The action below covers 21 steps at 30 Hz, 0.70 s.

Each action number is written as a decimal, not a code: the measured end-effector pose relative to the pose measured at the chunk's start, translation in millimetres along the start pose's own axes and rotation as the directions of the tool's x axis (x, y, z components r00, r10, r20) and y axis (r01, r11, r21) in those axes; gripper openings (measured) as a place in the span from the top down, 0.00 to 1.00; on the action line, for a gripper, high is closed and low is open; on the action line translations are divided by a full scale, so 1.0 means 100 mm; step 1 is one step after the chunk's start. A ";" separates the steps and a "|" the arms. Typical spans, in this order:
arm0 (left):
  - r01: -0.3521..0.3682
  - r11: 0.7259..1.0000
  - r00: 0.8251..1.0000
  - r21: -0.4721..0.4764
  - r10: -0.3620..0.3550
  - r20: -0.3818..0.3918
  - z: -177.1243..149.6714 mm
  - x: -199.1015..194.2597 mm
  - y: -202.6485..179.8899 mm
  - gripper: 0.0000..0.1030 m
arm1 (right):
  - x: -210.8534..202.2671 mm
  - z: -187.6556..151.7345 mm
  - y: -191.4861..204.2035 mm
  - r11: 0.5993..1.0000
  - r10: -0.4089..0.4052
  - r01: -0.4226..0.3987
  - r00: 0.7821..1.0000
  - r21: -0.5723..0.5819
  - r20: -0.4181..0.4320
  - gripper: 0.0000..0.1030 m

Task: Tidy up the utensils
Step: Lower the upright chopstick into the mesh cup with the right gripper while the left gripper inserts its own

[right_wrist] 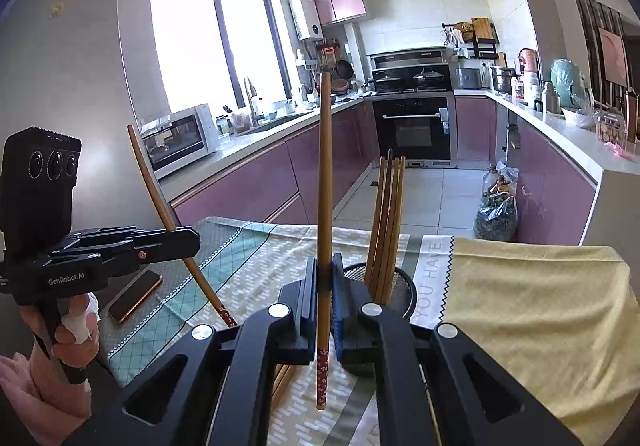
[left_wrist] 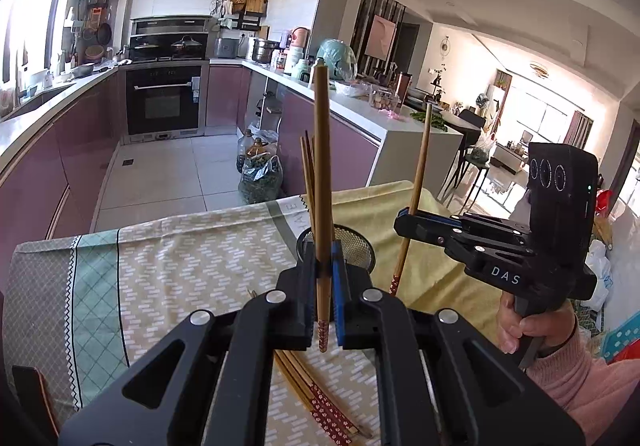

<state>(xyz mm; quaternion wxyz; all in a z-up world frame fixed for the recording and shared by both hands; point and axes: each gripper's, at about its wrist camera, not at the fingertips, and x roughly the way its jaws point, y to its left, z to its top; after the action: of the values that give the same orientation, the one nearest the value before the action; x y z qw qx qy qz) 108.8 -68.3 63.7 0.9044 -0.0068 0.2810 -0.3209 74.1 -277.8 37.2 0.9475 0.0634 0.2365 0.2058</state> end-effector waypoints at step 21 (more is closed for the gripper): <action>-0.014 0.999 0.999 0.049 0.012 0.046 0.55 0.41 -0.20 0.93 | 0.23 0.44 -0.23 0.998 -0.067 0.065 0.995 0.021 0.076 0.94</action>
<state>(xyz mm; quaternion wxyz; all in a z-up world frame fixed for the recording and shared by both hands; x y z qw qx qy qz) 151.4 -117.3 93.6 0.9127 0.0098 0.2521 -0.3215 121.1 -289.9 61.2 0.9615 0.0724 0.2037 0.1695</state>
